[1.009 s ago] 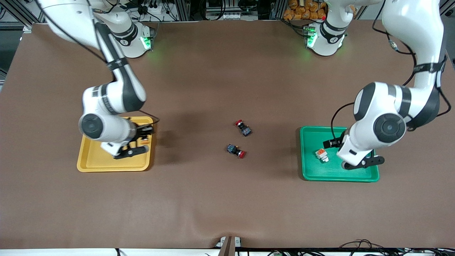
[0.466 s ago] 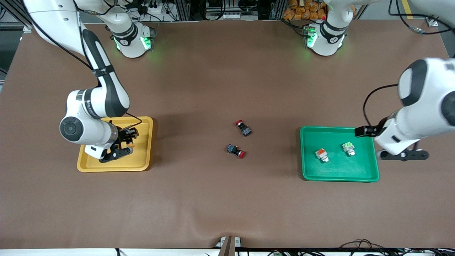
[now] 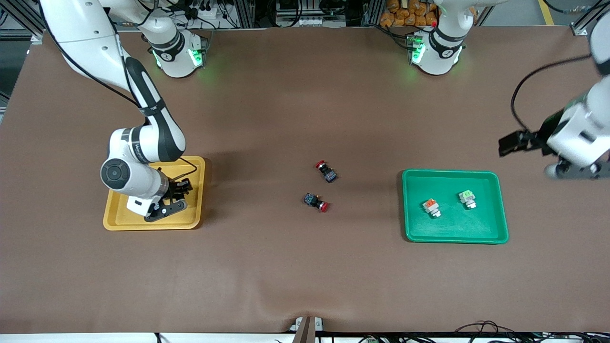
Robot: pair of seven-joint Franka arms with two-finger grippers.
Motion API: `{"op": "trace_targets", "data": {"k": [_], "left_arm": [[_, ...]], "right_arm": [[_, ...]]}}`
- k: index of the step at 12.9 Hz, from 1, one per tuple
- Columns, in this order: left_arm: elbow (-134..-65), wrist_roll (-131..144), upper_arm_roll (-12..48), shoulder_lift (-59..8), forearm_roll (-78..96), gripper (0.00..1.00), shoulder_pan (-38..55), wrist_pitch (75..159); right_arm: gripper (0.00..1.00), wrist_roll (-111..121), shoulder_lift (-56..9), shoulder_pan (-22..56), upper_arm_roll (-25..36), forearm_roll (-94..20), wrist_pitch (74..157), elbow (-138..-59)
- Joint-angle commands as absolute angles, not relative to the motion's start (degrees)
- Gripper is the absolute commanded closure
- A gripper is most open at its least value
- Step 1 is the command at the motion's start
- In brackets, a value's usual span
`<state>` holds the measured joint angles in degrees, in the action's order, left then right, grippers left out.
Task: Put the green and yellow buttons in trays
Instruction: 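Release the yellow button in the yellow tray while the left gripper withdraws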
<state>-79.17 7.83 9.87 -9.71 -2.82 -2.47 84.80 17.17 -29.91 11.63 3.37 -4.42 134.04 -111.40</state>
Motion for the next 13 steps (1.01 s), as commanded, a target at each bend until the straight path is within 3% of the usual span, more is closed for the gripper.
{"op": "trace_targets", "data": {"k": [1,4,5,6,7,11,13], "left_arm": [[-79.54,7.65,9.58,-8.79,-0.54,0.00,-3.68,83.76],[-79.45,7.91,9.58,-8.70,-0.61,0.00,-3.60,83.76],[-79.45,7.91,9.58,-8.70,-0.62,0.00,-3.60,83.76],[-79.45,7.48,9.58,-8.70,-0.79,0.00,-3.78,83.76],[-79.45,7.47,9.41,-8.70,-1.05,0.00,-4.13,83.76],[-79.45,0.36,8.88,-8.70,-3.25,0.00,-3.79,82.53],[-79.98,3.40,6.61,-7.04,-2.99,0.00,-2.04,82.18]], "right_arm": [[1.00,18.54,-30.93,10.72,2.72,-3.78,136.05,-111.45],[1.00,19.42,-31.29,10.46,2.72,-3.69,137.37,-111.45],[0.88,19.51,-31.38,10.46,2.81,-3.69,137.81,-111.45],[0.19,20.47,-31.38,10.46,2.73,-3.60,138.07,-111.45],[0.00,20.74,-31.38,10.37,2.72,-3.60,138.08,-111.45],[0.00,20.74,-30.24,10.11,2.72,-3.60,135.80,-110.57],[0.00,20.57,-29.01,9.85,2.72,-3.60,127.05,-106.29]]}}
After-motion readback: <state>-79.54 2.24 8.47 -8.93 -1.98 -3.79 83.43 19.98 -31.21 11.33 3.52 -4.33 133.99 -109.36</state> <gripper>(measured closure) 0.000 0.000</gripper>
